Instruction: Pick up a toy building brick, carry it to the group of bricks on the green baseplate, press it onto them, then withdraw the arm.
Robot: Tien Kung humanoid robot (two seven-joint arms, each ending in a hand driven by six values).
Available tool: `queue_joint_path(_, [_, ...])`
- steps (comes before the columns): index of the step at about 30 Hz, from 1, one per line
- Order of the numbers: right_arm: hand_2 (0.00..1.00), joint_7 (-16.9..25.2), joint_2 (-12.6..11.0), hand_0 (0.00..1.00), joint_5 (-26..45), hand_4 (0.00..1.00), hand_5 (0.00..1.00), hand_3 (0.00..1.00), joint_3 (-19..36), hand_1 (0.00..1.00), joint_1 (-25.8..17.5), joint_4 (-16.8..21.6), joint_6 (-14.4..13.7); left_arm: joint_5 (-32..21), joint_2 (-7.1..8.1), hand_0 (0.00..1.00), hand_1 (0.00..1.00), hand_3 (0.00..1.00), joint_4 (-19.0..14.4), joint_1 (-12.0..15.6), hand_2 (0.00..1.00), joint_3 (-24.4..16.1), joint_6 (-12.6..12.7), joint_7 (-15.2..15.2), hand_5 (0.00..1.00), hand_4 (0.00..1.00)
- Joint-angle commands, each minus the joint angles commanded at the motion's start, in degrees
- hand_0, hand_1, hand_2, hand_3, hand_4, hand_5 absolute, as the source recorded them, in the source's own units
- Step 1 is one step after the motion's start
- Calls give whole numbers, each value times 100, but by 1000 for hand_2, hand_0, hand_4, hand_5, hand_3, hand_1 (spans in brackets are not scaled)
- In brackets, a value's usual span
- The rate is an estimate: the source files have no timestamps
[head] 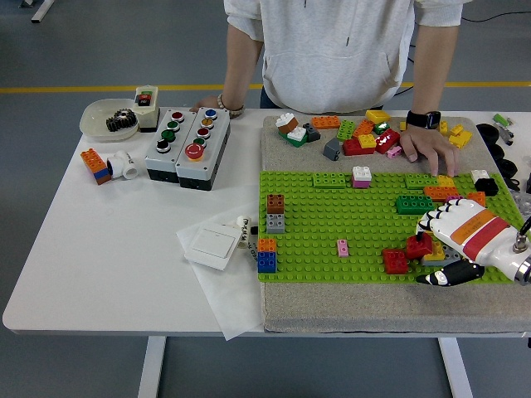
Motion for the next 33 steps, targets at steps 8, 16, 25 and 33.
queue_joint_path(8, [663,-3,-26,589,0,998,628,535,66,576,-45,37,0,48,-6,746,737,585,1,15,726,-28,-2,19,646,613])
queue_joint_path(16, [661,-15,-52,585,0,998,632,535,158,573,-73,77,9,47,-5,748,737,584,-3,15,726,-19,0,14,646,613])
queue_joint_path(25, [658,-5,-77,577,0,998,632,535,206,572,-102,82,18,41,-5,745,737,585,1,21,726,-21,1,14,646,613])
queue_joint_path(33, [658,6,-92,574,0,998,633,536,281,570,-155,68,30,16,-2,744,736,585,1,6,726,-3,5,2,646,613])
